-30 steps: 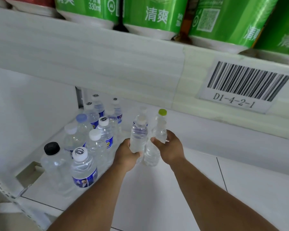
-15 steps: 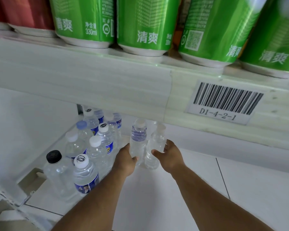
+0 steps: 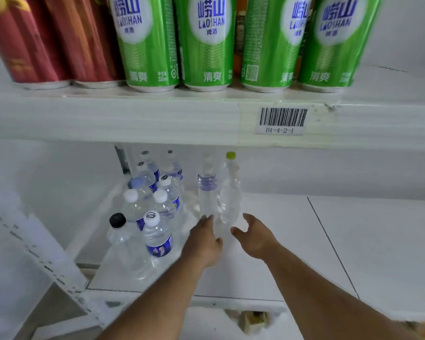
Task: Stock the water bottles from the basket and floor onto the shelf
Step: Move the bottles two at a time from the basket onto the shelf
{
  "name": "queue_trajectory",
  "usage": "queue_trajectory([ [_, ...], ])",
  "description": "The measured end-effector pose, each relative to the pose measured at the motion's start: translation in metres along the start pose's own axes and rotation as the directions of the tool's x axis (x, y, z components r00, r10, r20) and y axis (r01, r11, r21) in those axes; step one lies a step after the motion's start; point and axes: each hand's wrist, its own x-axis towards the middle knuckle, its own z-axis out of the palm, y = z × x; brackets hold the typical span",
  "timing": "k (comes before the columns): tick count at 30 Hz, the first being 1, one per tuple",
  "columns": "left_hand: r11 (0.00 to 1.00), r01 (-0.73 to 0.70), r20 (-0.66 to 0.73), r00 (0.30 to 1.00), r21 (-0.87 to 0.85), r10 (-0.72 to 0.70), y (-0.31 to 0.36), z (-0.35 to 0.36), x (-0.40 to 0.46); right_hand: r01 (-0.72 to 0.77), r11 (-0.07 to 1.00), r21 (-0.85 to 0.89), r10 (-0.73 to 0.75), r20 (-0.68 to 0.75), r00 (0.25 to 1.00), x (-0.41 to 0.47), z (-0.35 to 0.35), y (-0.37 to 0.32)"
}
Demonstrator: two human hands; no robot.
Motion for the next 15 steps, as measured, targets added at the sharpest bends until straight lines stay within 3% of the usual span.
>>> queue_trajectory([
  [8, 0.945, -0.222, 0.171, 0.968, 0.239, 0.184, -0.025, -0.012, -0.103, 0.033, 0.949, -0.312, -0.027, 0.025, 0.999, -0.104, 0.057, 0.011],
  [15, 0.919, -0.224, 0.209, 0.964, 0.324, 0.161, -0.052, -0.008, -0.173, 0.102, 0.877, -0.469, -0.062, 0.101, 0.993, -0.166, 0.088, 0.021],
])
